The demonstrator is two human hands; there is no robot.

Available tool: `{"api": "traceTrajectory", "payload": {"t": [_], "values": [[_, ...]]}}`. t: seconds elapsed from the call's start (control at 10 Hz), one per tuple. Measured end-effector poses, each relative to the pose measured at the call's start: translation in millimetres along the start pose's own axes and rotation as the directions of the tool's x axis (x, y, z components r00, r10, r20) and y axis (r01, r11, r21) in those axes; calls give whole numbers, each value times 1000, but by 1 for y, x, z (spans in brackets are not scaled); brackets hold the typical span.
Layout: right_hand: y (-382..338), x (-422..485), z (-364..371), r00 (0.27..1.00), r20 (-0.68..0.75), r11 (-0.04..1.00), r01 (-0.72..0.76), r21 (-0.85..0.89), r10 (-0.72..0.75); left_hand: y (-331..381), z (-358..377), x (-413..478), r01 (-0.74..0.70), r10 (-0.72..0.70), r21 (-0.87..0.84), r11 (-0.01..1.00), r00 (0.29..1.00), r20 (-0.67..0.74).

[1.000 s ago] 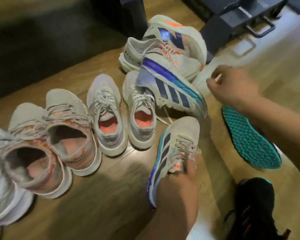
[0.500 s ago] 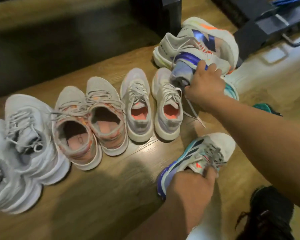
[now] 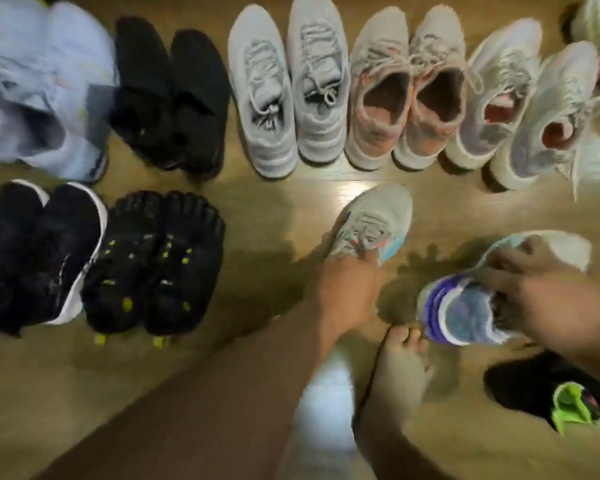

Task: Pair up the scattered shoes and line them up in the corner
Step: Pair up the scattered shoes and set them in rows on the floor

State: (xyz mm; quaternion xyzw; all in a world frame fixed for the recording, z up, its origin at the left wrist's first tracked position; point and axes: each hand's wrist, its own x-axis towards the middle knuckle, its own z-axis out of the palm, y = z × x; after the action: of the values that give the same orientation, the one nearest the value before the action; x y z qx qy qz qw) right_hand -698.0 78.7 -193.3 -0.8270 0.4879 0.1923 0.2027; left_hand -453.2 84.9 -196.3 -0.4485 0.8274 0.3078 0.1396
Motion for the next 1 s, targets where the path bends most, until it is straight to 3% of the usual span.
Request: {"api": "traceTrajectory", "payload": {"t": [0.1,0.2,0.3,0.4,0.5,0.6,0.7,0.8,0.9,1.0], "values": [[-98,13,-24,980,-69,982,185,-31,-187,-40,9,-49,314,-359,-408,857,933,-36],[-165,69,-31,953,-108,956,270,-111,-282,-73,6,-83,372,-446,-351,859,882,-156],[-205,114,-37,961,-128,965,230,-126,-246,-90,2,-103,469,-522,-385,795,852,-42],[-222,120,-24,1000,-15,988,22,155,-19,-85,-6,-100,526,-524,-632,569,824,213],[-230,90,-15,994,-70,890,-46,453,87,-81,-12,-102,531,-475,-708,466,825,305],[-229,44,-14,992,-40,779,-66,623,116,-79,-10,-100,597,-506,-479,643,801,320],[-208,-5,0,950,174,679,-307,667,258,-72,-22,-99,602,-557,-177,779,793,244],[-175,-51,15,674,401,337,-691,640,620,-61,-39,-94,447,-438,-75,891,892,116],[-124,-102,37,272,552,-160,-775,611,788,-43,-50,-69,297,-275,-103,949,944,182],[-70,-155,62,55,585,-351,-753,557,809,-27,-48,-31,166,-138,-78,983,950,281]]}}
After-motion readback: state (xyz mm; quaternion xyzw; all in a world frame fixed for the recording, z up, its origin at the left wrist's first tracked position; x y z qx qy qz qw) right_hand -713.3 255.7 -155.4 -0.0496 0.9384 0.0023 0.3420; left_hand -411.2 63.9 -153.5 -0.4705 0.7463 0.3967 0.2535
